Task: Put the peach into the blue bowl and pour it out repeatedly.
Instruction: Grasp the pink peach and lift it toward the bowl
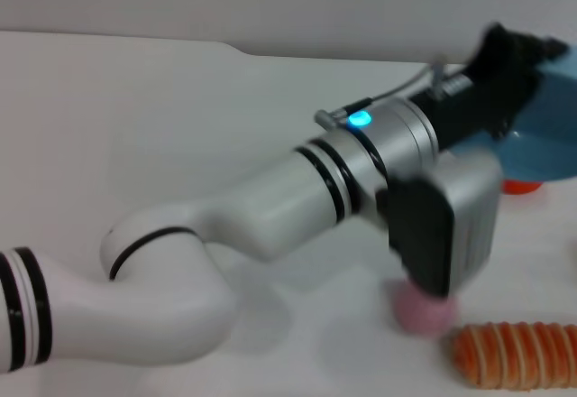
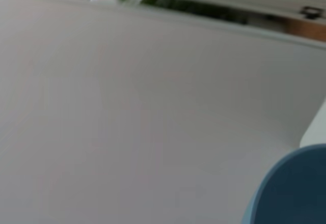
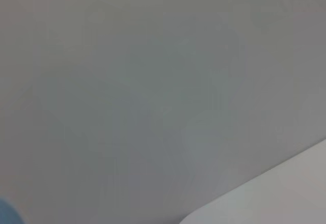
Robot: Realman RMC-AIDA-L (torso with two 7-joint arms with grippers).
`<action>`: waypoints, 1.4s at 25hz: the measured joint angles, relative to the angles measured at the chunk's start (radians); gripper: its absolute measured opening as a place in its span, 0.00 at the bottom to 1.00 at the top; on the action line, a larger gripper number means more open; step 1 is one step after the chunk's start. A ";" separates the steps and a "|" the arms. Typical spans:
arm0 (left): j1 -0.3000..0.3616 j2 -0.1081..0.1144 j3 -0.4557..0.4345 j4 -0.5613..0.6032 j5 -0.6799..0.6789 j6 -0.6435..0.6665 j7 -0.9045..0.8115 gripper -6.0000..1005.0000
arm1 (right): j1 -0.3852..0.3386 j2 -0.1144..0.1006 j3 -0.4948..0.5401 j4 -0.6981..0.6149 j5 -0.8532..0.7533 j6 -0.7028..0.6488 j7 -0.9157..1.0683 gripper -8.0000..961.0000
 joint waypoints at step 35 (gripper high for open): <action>0.012 0.012 -0.633 -0.127 -0.870 0.763 -0.332 0.00 | 0.463 0.001 -0.545 -0.019 -0.652 0.067 0.820 0.71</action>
